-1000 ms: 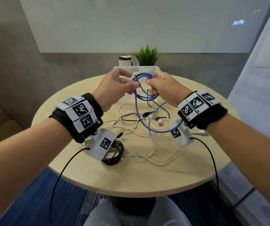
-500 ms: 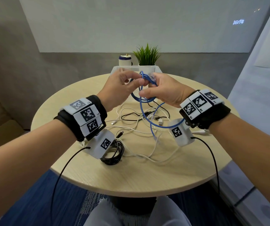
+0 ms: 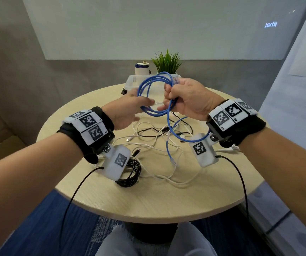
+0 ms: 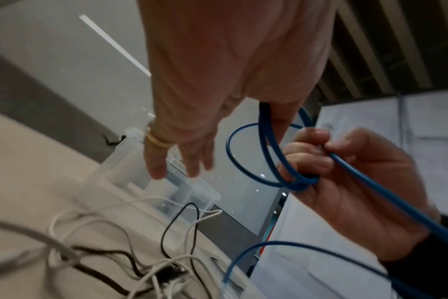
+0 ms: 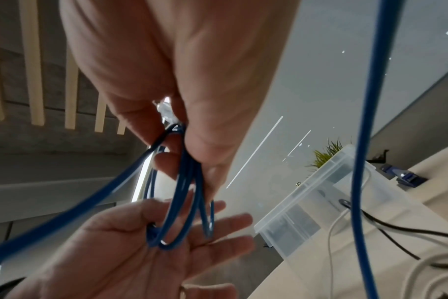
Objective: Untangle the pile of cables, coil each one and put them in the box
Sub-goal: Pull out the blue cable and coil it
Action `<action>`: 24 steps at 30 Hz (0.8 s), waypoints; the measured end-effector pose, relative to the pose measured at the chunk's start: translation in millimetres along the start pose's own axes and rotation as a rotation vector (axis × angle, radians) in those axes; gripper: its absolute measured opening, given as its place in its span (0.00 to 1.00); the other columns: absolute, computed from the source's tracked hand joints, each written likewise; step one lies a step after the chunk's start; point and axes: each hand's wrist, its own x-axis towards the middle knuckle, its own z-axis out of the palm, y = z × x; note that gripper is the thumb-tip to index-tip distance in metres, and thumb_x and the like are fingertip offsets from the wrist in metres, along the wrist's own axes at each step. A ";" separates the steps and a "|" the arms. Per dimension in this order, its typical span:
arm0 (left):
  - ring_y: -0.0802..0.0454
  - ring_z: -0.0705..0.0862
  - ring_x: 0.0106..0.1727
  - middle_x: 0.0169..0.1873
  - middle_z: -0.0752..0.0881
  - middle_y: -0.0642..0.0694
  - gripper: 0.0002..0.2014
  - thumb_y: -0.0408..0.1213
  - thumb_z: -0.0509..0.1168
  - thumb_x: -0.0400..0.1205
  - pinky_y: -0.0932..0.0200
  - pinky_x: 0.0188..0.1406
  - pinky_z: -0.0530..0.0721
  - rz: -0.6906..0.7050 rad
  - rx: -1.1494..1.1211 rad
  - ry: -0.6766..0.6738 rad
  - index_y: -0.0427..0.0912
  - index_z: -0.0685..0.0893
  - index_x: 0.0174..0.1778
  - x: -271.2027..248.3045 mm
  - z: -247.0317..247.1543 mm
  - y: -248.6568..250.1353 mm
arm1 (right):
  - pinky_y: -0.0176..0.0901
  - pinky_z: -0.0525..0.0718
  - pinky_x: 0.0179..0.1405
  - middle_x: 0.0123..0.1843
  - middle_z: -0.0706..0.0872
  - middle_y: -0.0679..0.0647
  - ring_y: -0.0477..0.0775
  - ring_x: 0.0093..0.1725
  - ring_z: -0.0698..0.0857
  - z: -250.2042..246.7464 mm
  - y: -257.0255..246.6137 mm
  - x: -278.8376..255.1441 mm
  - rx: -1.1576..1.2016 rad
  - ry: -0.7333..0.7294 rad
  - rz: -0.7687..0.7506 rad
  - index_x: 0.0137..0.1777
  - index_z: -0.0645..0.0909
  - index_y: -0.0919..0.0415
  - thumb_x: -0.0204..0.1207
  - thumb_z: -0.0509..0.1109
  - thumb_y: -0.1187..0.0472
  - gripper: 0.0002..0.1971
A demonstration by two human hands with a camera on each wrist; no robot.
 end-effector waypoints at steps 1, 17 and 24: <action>0.53 0.83 0.53 0.46 0.86 0.48 0.10 0.35 0.64 0.82 0.47 0.61 0.71 0.008 -0.065 -0.035 0.52 0.75 0.57 -0.8 -0.3 -1.1 | 0.50 0.87 0.45 0.31 0.72 0.52 0.49 0.29 0.75 -0.4 0.2 -0.2 0.016 0.005 0.004 0.41 0.71 0.60 0.66 0.60 0.68 0.05; 0.49 0.80 0.44 0.43 0.79 0.42 0.22 0.61 0.55 0.82 0.51 0.47 0.81 -0.109 0.082 -0.013 0.43 0.74 0.49 -7.8 4.5 3.0 | 0.50 0.86 0.53 0.34 0.75 0.57 0.52 0.36 0.83 -7.5 5.1 5.0 -0.046 0.103 -0.005 0.45 0.68 0.60 0.85 0.50 0.74 0.11; 0.62 0.77 0.24 0.25 0.82 0.55 0.04 0.34 0.67 0.80 0.72 0.20 0.72 0.042 0.153 -0.322 0.40 0.79 0.41 -20.0 28.1 0.9 | 0.46 0.88 0.46 0.37 0.77 0.62 0.61 0.44 0.85 -3.3 3.2 7.4 0.040 0.118 -0.100 0.45 0.67 0.61 0.86 0.49 0.72 0.10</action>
